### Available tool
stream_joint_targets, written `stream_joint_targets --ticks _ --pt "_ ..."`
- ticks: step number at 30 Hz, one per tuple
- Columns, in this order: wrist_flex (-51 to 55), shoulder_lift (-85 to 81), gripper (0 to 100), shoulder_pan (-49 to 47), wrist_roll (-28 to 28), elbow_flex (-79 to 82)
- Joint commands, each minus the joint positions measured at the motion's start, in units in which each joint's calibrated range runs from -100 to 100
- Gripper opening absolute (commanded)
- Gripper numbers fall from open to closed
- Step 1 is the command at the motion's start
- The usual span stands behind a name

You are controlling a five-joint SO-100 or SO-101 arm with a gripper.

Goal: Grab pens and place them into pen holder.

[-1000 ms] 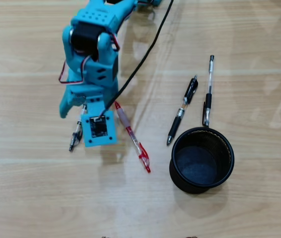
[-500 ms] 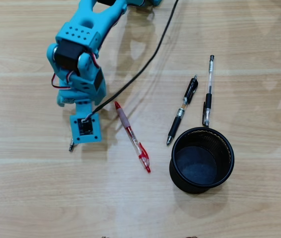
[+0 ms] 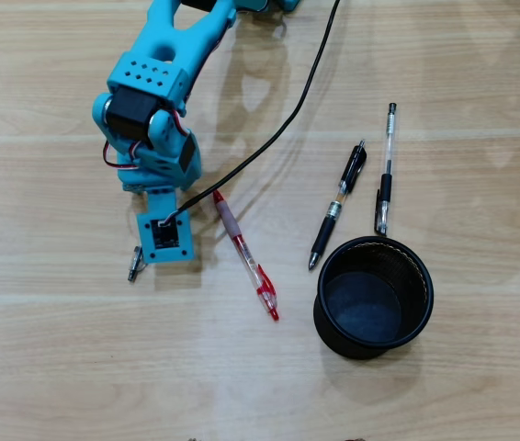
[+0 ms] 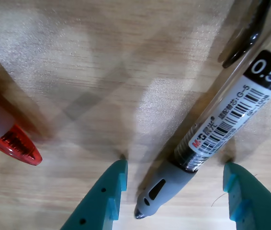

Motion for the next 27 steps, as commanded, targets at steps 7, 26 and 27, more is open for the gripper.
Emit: stream_joint_targets --ticks 7,26,27 --pt "-2.1 -1.3 1 1.1 0.1 -1.4" --pt "-16.4 -20.1 2 -14.3 -5.5 -34.8" --pt "-19.2 -21.7 2 -16.4 -5.5 -31.8"
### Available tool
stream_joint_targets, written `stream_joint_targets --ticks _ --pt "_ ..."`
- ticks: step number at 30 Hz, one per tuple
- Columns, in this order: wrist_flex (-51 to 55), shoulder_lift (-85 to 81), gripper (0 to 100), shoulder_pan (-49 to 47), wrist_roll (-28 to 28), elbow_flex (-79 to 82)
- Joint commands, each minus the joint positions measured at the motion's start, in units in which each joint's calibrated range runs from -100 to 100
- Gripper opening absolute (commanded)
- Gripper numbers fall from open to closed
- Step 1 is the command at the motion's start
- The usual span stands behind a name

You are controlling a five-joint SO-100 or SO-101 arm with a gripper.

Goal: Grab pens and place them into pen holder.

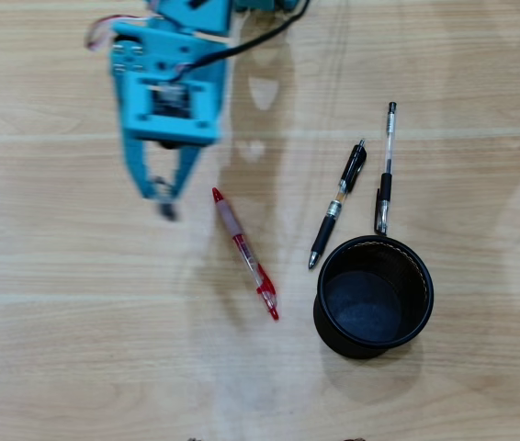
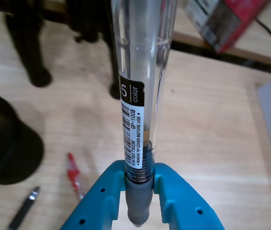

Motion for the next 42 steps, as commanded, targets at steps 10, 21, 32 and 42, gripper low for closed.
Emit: stream_joint_targets --ticks 10,21,32,42 --pt "-77.7 -35.5 2 -15.8 -9.4 91.1" --pt "-84.3 -23.4 2 -19.1 -10.2 89.7" --pt "-84.3 -17.8 12 -21.3 -10.3 87.3" --pt "-84.2 -31.2 21 -19.7 -1.5 94.8"
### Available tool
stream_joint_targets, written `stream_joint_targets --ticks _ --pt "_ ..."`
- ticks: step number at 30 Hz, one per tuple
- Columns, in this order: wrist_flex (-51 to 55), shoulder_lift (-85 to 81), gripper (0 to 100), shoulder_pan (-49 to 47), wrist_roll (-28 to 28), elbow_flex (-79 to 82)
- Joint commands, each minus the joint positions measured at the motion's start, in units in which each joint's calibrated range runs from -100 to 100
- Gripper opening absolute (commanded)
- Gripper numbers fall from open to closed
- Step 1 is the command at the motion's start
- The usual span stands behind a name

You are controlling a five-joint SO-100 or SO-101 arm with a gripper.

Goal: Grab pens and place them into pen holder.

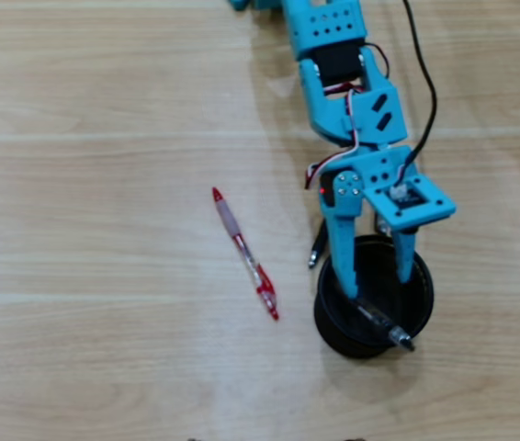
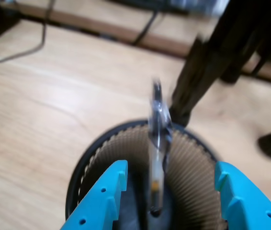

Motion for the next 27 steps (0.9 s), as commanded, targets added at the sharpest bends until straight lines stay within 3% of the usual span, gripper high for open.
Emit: stream_joint_targets --ticks 1,4,8,11,14,27 --pt "-1.1 -10.2 21 2.0 7.2 -0.6" --pt "6.8 -16.2 21 3.6 14.2 -2.5" --pt "33.4 -22.4 22 6.6 22.9 -10.2" --pt "55.6 -21.6 22 10.4 24.8 -16.6" --pt "70.9 -16.0 22 13.1 24.3 -17.7" --pt "73.5 4.8 29 13.3 24.6 -19.7"
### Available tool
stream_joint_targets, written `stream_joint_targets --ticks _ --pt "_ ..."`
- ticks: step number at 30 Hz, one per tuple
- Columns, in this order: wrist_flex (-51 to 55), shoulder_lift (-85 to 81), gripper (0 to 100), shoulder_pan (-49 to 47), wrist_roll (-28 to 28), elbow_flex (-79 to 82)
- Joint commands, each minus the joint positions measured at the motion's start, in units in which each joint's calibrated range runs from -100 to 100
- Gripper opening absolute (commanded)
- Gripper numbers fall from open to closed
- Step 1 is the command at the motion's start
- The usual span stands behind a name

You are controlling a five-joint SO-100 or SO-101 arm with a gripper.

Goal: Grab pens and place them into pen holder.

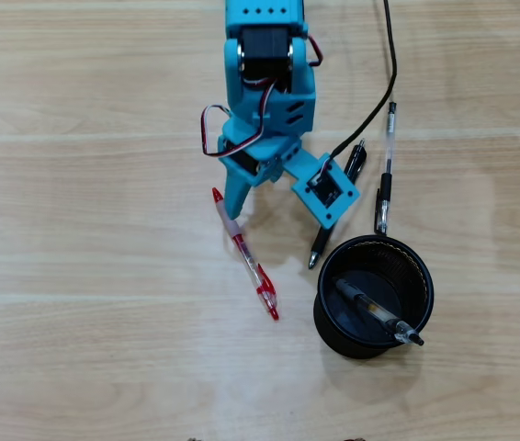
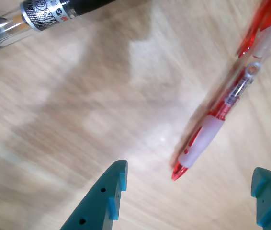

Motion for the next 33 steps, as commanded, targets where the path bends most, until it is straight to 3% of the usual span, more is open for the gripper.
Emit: stream_joint_targets --ticks 1,12,22,25,28,33 --pt "-1.3 1.4 29 0.9 0.8 -4.3" --pt "-12.3 9.7 29 3.7 0.8 -6.0" --pt "-11.8 21.2 29 7.3 -1.0 -17.2" --pt "-8.0 22.7 21 7.5 -5.0 -17.8" --pt "-1.1 22.2 2 8.0 -11.5 -17.8" --pt "0.9 20.6 2 8.2 -12.9 -17.8"
